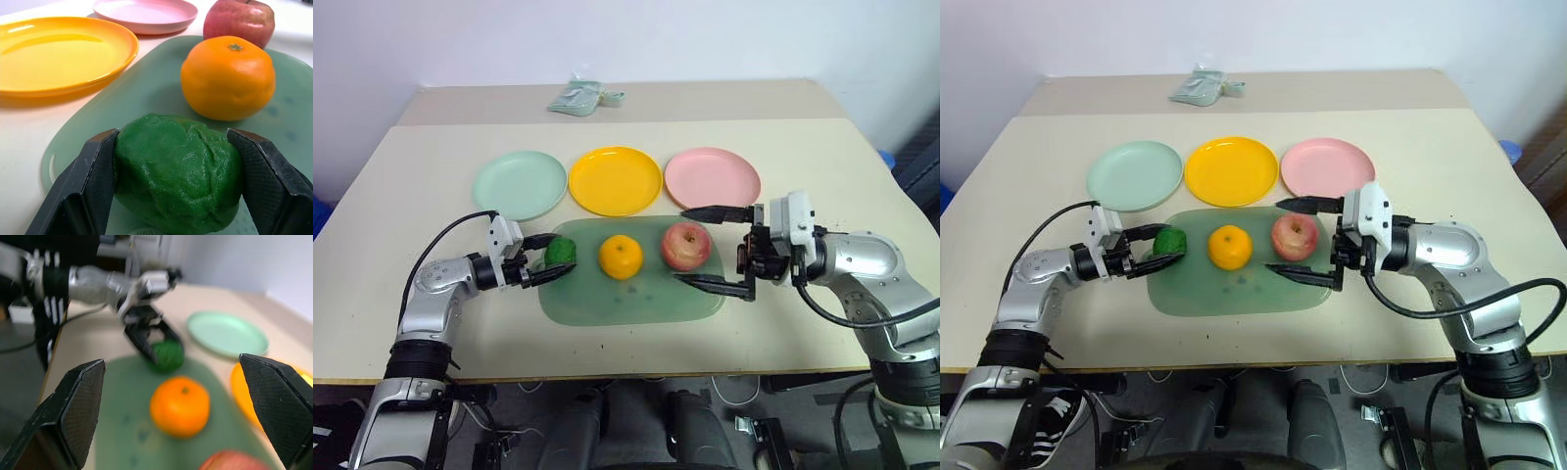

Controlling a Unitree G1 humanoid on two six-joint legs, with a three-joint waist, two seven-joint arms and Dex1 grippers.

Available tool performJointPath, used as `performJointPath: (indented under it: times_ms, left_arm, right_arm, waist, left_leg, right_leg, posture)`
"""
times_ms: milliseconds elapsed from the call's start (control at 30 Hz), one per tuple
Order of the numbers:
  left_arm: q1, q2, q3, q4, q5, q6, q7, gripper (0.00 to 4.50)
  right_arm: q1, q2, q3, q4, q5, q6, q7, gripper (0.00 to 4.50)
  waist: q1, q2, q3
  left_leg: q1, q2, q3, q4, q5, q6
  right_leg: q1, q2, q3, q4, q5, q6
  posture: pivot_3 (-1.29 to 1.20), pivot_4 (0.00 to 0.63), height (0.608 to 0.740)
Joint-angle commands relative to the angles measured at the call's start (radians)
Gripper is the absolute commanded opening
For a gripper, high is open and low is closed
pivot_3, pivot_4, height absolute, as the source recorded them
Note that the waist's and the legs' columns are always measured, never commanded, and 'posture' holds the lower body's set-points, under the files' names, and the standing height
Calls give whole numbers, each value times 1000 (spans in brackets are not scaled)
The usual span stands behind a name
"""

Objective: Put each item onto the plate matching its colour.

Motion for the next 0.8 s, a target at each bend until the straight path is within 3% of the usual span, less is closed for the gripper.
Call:
performJointPath:
  times_ms: [33, 200, 367, 600, 800]
  left_arm:
    - [-26, 3, 48, 5, -30, 6, 28, 2960]
    - [-125, -4, 127, 68, -44, -12, 157, 2960]
    - [-296, -29, 203, 272, 14, -103, 427, 2960]
    - [-421, -50, 183, 506, 105, -153, 606, 2960]
    - [-472, -71, 153, 621, 179, -217, 705, 2960]
  right_arm:
    - [-43, 48, -31, -1, 45, 25, -73, 4500]
    - [-84, 103, -13, 48, -9, 33, -166, 4500]
    - [-142, 167, 37, 102, -105, 54, -292, 4500]
    - [-195, 198, 80, 168, -198, 104, -397, 4500]
    - [-201, 195, 72, 177, -219, 79, -395, 4500]
  waist:
    - [0, 0, 0]
    - [3, 0, 0]
    - [2, 0, 0]
    - [-2, -1, 0]
    - [0, -1, 0]
  left_leg:
    - [0, 0, 0, 0, 0, 0]
    - [0, 0, 0, 0, 0, 0]
    - [0, -1, 0, 1, 0, 0]
    - [0, -3, 0, 1, 1, 0]
    - [0, -4, 1, 2, 1, 0]
  right_leg:
    - [0, 0, 0, 0, 0, 1]
    - [0, 0, 0, 0, 1, 2]
    - [0, 0, 0, 1, 3, 5]
    - [0, 0, 0, 2, 4, 7]
    - [0, 1, -1, 2, 5, 8]
  posture:
    - [0, 150, 740]
    - [0, 150, 740]
    - [0, 150, 740]
    - [0, 150, 740]
    - [0, 150, 740]
